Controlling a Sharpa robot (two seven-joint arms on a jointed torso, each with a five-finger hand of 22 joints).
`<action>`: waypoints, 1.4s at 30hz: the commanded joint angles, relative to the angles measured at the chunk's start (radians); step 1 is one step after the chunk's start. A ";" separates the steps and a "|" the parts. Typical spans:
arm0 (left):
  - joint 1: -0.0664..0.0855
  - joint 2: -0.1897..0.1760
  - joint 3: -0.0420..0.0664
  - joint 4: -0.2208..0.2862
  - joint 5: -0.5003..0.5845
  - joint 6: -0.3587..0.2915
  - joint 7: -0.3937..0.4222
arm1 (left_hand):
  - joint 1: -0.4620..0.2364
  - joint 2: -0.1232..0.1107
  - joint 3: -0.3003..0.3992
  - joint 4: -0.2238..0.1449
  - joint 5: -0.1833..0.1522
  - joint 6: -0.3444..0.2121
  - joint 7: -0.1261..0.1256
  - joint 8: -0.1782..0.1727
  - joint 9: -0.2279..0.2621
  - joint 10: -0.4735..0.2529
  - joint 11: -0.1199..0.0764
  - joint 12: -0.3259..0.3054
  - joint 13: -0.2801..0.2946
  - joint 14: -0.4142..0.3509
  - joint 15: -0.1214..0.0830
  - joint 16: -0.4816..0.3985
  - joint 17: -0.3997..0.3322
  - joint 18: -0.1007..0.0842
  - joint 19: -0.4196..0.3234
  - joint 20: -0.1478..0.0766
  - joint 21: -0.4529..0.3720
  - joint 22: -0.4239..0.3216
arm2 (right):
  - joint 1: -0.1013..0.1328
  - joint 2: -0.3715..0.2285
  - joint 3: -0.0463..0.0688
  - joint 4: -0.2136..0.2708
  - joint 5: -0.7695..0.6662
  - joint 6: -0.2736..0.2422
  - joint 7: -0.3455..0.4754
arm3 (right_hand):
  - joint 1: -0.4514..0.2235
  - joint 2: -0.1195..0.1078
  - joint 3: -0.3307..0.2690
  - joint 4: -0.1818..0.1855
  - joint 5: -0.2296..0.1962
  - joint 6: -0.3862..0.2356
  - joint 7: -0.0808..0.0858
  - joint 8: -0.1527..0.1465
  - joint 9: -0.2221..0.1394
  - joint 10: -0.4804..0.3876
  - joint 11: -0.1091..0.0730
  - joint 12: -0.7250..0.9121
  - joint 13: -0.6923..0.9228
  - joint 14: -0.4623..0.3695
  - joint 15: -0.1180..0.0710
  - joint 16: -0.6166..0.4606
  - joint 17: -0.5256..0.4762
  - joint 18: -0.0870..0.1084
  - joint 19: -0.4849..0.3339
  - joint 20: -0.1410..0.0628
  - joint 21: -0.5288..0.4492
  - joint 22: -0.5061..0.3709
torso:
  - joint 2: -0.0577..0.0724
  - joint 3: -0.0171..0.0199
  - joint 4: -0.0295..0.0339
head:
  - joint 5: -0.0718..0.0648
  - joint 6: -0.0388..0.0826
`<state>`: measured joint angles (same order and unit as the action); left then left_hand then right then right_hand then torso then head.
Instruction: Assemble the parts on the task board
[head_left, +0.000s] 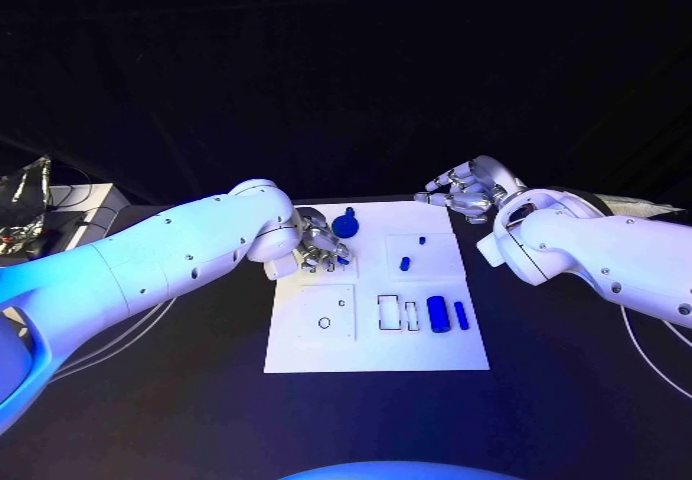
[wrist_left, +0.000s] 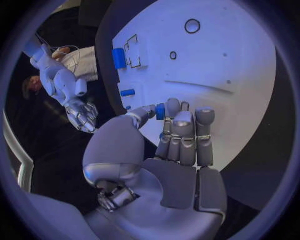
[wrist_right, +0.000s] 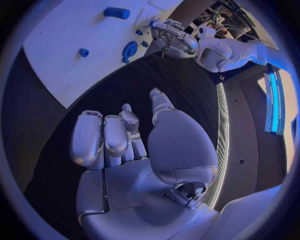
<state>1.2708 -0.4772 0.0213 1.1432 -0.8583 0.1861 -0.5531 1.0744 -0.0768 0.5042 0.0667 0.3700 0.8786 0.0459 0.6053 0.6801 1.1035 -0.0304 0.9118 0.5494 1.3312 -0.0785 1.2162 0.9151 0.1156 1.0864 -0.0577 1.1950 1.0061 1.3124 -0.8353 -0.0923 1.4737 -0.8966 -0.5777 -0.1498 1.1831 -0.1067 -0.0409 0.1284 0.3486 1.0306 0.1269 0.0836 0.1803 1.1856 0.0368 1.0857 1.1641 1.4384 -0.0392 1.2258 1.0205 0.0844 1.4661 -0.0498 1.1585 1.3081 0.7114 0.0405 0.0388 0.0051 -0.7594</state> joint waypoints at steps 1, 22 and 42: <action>0.000 -0.026 0.002 0.037 0.022 -0.041 -0.008 | -0.021 -0.003 0.169 -0.158 0.011 0.028 -0.012 0.008 0.042 0.026 -0.010 -0.003 -0.004 0.023 -0.006 0.013 0.026 -0.006 0.020 -0.007 0.011 0.012 | -0.001 -0.002 0.000 -0.001 -0.011 0.015 0.005 | 0.002 0.003 -0.003 -0.005 0.004 -0.002 0.004 -0.006 0.001 0.001 -0.007 -0.006 0.001 0.003 -0.005 -0.002 -0.001 0.001 0.041 -0.007 -0.003 0.157 | -0.005 -0.0001 0.0038 | 0.002 -0.004; -0.007 -0.075 -0.004 0.103 -0.136 -0.088 -0.063 | -0.071 -0.026 0.198 -0.197 0.141 0.081 -0.032 -0.008 0.089 0.090 -0.031 -0.030 0.016 0.086 -0.028 0.001 0.148 -0.015 0.105 -0.025 0.044 0.096 | -0.001 -0.006 0.000 -0.003 -0.016 -0.006 0.016 | 0.000 0.001 -0.003 -0.008 0.010 -0.006 0.006 -0.009 -0.004 -0.003 -0.006 -0.015 -0.007 0.002 -0.004 -0.008 -0.007 0.002 0.039 -0.007 -0.009 0.156 | -0.007 0.0007 0.0050 | 0.011 -0.017; -0.027 -0.040 -0.021 0.081 -0.203 -0.114 -0.053 | -0.069 -0.022 0.187 -0.186 0.135 0.084 -0.034 -0.011 0.094 0.092 -0.032 -0.030 0.019 0.087 -0.028 -0.002 0.152 -0.017 0.109 -0.025 0.042 0.105 | -0.001 -0.005 0.000 0.001 -0.018 -0.005 0.017 | 0.001 0.001 -0.003 -0.008 0.012 -0.006 0.006 -0.009 -0.004 -0.003 -0.006 -0.015 -0.007 0.002 -0.004 -0.008 -0.008 0.002 0.039 -0.007 -0.010 0.156 | -0.007 0.0000 0.0057 | 0.008 -0.022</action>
<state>1.2446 -0.5205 -0.0001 1.2238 -1.0418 0.0813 -0.6091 0.9993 -0.1100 0.5094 0.0629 0.5081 0.9478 0.0191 0.5974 0.7168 1.1895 -0.0620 0.8858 0.5670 1.4117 -0.1038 1.2189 1.0662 0.1157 1.1905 -0.0824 1.2365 1.1112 1.3120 -0.8408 -0.0926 1.4727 -0.9033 -0.5826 -0.1444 1.1831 -0.1067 -0.0438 0.1255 0.3544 1.0254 0.1284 0.0787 0.1775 1.1838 0.0351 1.0740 1.1583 1.4383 -0.0392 1.2218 1.0139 0.0844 1.4661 -0.0498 1.1544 1.3075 0.7052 0.0405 0.0439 0.0131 -0.7813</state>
